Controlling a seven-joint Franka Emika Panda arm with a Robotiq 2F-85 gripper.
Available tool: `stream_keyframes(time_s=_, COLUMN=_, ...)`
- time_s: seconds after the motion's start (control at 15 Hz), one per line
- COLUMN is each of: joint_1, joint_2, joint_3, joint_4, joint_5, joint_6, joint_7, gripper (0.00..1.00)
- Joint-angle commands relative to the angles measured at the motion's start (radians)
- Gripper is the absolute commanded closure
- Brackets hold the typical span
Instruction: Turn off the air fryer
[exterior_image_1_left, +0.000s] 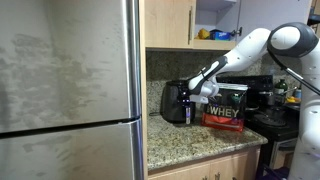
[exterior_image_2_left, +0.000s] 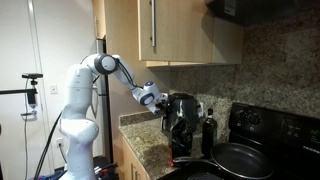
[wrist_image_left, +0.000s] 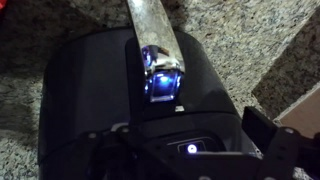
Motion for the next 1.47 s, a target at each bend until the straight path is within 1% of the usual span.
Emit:
stream_keyframes(time_s=0.0, joint_1=0.005, joint_2=-0.199, joint_3=0.035, joint_4=-0.153, joint_5=0.017, joint_6=-0.002, joint_7=-0.061, gripper=0.00)
stream_keyframes(time_s=0.07, joint_1=-0.008, joint_2=-0.201, joint_3=0.060, joint_4=-0.153, joint_5=0.053, joint_6=0.008, joint_7=-0.096, gripper=0.00)
stream_keyframes(time_s=0.13, joint_1=-0.030, joint_2=-0.201, joint_3=0.109, joint_4=-0.146, joint_5=0.122, joint_6=0.034, joint_7=-0.157, gripper=0.00)
stream_keyframes(time_s=0.2, joint_1=-0.024, joint_2=-0.199, joint_3=0.097, joint_4=-0.156, joint_5=0.112, joint_6=0.078, joint_7=-0.135, gripper=0.00)
stream_keyframes(time_s=0.27, joint_1=-0.024, joint_2=-0.198, joint_3=0.099, joint_4=-0.155, joint_5=0.126, joint_6=0.088, joint_7=-0.124, gripper=0.00)
stream_keyframes(time_s=0.33, joint_1=0.000, joint_2=-0.001, joint_3=0.000, joint_4=-0.001, joint_5=0.000, joint_6=0.000, joint_7=0.000, gripper=0.00)
stream_keyframes(time_s=0.47, joint_1=0.000, joint_2=-0.001, joint_3=0.000, joint_4=-0.001, joint_5=0.000, joint_6=0.000, joint_7=0.000, gripper=0.00)
stream_keyframes(time_s=0.53, joint_1=0.008, joint_2=-0.017, joint_3=0.000, joint_4=-0.024, joint_5=-0.003, joint_6=0.077, joint_7=0.003, gripper=0.00)
stream_keyframes(time_s=0.6, joint_1=0.014, joint_2=-0.064, joint_3=0.015, joint_4=-0.073, joint_5=0.011, joint_6=0.162, joint_7=-0.014, gripper=0.00)
stream_keyframes(time_s=0.67, joint_1=0.029, joint_2=-0.115, joint_3=-0.001, joint_4=-0.123, joint_5=-0.023, joint_6=0.158, joint_7=0.001, gripper=0.00)
stream_keyframes(time_s=0.73, joint_1=-0.040, joint_2=-0.174, joint_3=0.072, joint_4=-0.187, joint_5=-0.096, joint_6=0.162, joint_7=0.053, gripper=0.00)
stream_keyframes(time_s=0.8, joint_1=-0.039, joint_2=-0.173, joint_3=0.072, joint_4=-0.192, joint_5=-0.101, joint_6=0.164, joint_7=0.048, gripper=0.00)
stream_keyframes(time_s=0.87, joint_1=-0.042, joint_2=-0.177, joint_3=0.064, joint_4=-0.201, joint_5=-0.136, joint_6=0.126, joint_7=0.016, gripper=0.00)
stream_keyframes(time_s=0.93, joint_1=-0.053, joint_2=-0.205, joint_3=0.098, joint_4=-0.226, joint_5=-0.025, joint_6=0.133, joint_7=0.124, gripper=0.00)
stream_keyframes(time_s=1.0, joint_1=-0.054, joint_2=-0.231, joint_3=0.120, joint_4=-0.283, joint_5=-0.060, joint_6=0.265, joint_7=0.136, gripper=0.00)
stream_keyframes(time_s=1.07, joint_1=-0.062, joint_2=-0.277, joint_3=0.138, joint_4=-0.332, joint_5=-0.082, joint_6=0.333, joint_7=0.137, gripper=0.00)
stream_keyframes(time_s=1.13, joint_1=-0.085, joint_2=-0.166, joint_3=0.138, joint_4=-0.206, joint_5=-0.099, joint_6=0.239, joint_7=0.146, gripper=0.00)
stream_keyframes(time_s=1.2, joint_1=-0.084, joint_2=-0.209, joint_3=0.153, joint_4=-0.254, joint_5=-0.098, joint_6=0.289, joint_7=0.154, gripper=0.00)
stream_keyframes(time_s=1.27, joint_1=-0.082, joint_2=-0.244, joint_3=0.162, joint_4=-0.289, joint_5=-0.098, joint_6=0.307, joint_7=0.159, gripper=0.00)
stream_keyframes(time_s=1.4, joint_1=-0.084, joint_2=-0.277, joint_3=0.163, joint_4=-0.317, joint_5=-0.099, joint_6=0.309, joint_7=0.160, gripper=0.00)
